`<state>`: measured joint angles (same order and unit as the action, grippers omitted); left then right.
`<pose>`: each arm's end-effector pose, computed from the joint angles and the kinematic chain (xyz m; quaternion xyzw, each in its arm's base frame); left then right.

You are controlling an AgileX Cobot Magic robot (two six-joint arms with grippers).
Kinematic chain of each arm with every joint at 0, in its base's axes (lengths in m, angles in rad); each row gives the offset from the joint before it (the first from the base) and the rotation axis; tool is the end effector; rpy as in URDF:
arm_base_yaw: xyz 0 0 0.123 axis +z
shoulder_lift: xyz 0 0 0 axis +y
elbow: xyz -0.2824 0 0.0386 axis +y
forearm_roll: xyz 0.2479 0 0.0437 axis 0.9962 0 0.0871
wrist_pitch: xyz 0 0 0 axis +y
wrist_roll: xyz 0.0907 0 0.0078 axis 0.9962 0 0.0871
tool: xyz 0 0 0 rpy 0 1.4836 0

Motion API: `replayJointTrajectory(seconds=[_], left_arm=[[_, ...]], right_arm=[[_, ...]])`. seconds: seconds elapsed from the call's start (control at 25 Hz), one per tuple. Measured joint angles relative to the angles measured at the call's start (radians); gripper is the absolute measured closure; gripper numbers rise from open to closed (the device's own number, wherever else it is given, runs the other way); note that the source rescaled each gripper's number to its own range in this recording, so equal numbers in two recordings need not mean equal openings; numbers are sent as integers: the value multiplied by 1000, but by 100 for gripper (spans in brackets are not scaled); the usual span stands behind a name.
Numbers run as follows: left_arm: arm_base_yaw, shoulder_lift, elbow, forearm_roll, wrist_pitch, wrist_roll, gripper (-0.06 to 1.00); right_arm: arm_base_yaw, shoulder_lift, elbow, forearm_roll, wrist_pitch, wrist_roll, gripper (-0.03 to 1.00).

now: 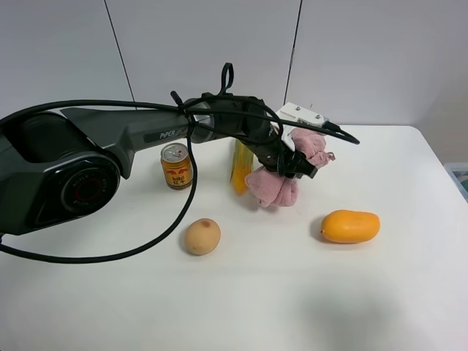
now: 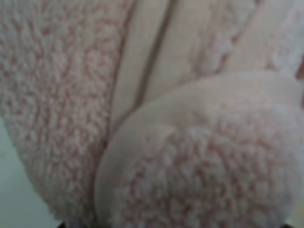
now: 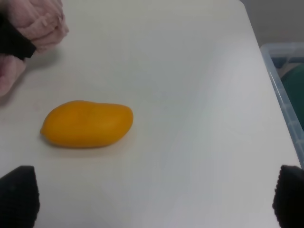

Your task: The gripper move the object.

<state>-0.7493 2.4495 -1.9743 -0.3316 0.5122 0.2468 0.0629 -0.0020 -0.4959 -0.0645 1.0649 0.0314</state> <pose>0.3854 -0.3784 0.1298 0.3490 0.8704 -0.2005 0.2836 -0.0046 -0.0054 0.2758 -0.0122 0.8543 -0.0077 0.5195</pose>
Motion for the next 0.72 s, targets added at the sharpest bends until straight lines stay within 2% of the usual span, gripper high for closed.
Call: replayJointTrajectory(seconds=[0.08, 0.12, 0.16, 0.24, 0.32, 0.4, 0.56, 0.72], left_arm=[[0, 0, 0, 0, -9, 14, 92], [0, 0, 0, 0, -13, 21, 86], [0, 0, 0, 0, -15, 26, 69], [0, 0, 0, -5, -31, 28, 29], [-1, 0, -5, -9, -37, 21, 1], [-1, -1, -6, -9, -37, 15, -3], [-2, -22, -6, -7, -34, 3, -4], [-19, -125, -6, 47, 1, -19, -4]], right_arm=[[0, 0, 0, 0, 0, 0, -3], [0, 0, 0, 0, 0, 0, -3], [0, 0, 0, 0, 0, 0, -3], [0, 0, 0, 0, 0, 0, -3], [0, 0, 0, 0, 0, 0, -3], [0, 0, 0, 0, 0, 0, -3], [0, 0, 0, 0, 0, 0, -3], [0, 0, 0, 0, 0, 0, -3]])
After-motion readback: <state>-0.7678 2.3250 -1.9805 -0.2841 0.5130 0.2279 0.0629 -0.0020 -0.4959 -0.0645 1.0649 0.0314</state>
